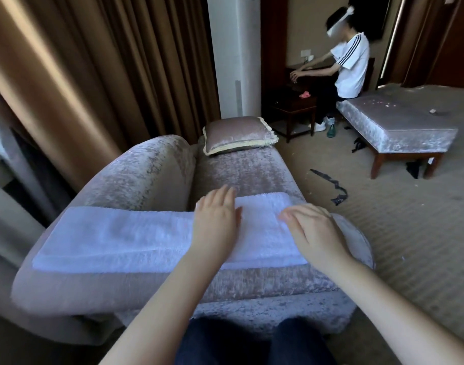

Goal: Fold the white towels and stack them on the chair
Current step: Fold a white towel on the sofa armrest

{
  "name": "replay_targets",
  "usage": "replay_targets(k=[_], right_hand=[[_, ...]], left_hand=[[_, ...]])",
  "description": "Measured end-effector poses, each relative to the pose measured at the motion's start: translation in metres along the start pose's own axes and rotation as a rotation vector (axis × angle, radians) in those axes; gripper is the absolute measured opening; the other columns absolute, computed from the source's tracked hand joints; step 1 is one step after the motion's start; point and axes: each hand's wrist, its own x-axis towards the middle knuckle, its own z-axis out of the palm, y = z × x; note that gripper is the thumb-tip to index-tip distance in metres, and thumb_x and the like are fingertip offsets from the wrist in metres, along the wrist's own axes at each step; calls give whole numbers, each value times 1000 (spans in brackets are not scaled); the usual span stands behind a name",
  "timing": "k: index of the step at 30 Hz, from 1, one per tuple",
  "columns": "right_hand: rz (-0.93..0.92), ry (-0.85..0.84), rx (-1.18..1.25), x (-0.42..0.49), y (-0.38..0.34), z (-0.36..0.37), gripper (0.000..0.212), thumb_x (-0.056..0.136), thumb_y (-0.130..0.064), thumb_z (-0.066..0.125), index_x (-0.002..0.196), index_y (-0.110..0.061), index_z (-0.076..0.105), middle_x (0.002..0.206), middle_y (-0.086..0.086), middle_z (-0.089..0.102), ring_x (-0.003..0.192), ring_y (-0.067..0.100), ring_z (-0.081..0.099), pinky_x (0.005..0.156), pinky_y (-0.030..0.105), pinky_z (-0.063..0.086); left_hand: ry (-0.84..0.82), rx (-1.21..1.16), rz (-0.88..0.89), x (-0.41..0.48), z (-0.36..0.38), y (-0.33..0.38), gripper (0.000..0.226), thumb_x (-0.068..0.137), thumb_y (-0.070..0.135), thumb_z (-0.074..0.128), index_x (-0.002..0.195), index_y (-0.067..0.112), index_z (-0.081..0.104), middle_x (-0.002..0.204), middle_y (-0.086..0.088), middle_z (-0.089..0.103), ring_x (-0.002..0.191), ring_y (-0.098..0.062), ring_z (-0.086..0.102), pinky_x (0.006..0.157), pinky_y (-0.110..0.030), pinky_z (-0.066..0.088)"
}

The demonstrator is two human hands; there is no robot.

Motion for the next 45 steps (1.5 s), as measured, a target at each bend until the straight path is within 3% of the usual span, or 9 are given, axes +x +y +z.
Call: replay_targets(k=[2,5,10,21,23,26,34,39,45], right_hand=[[34,-2,15,19,-5,9,59,97,-41,24,107,-6,71,110,5,70,105,26,63,92,36,46],[84,-206,-21,33,-7,25,69,93,-49,17,133,-7,56,140,8,53,132,23,45,110,31,29],[138,-313,-147,20,2,45,88,83,-60,-3,148,-18,37,155,-5,32,146,12,19,119,25,5],[154,-301,-185,19,-7,42,85,84,-53,-3,144,-16,44,151,-3,40,145,13,24,117,27,8],[137,-362,-199,21,-10,37,72,93,-52,3,147,-20,39,155,-7,34,146,10,18,116,27,4],[124,-403,-196,31,-22,27,46,105,-40,26,143,-21,43,153,-9,35,145,10,19,115,31,5],[-70,-343,-80,63,-99,82,40,101,-32,33,129,-17,57,138,-1,52,132,20,43,108,36,27],[5,-405,-179,79,-108,108,38,104,-27,32,140,-24,45,140,-7,51,129,18,43,101,33,31],[-74,-405,-141,83,-123,123,40,103,-30,30,136,-19,50,137,-4,54,128,20,46,102,37,31]], left_hand=[[-129,8,42,1,8,11,49,88,32,39,109,0,70,112,-14,71,100,-31,68,82,-47,56],[-259,30,-3,-10,22,8,54,89,34,35,108,-1,71,111,-14,71,103,-31,68,86,-48,54],[-260,36,-28,-18,30,7,56,93,37,32,113,1,70,116,-13,70,111,-31,65,95,-49,49],[-321,-11,-30,-20,28,8,59,94,38,27,120,3,67,123,-11,66,118,-28,61,103,-45,43],[-273,-192,-8,-17,19,3,57,96,37,26,129,6,60,133,-7,60,127,-23,53,111,-36,32],[-198,-349,-63,-5,-6,-26,35,100,22,45,130,11,58,131,-2,61,123,-20,51,96,-19,30],[-85,-20,-392,-57,-65,-165,27,95,16,55,121,12,64,118,-7,67,111,-30,58,85,-40,47],[-122,148,-643,-94,-93,-227,36,97,22,50,131,10,56,130,-11,55,116,-36,49,88,-44,43],[-124,108,-811,-99,-91,-251,30,95,30,52,106,3,59,110,-16,57,105,-36,49,87,-41,42]])
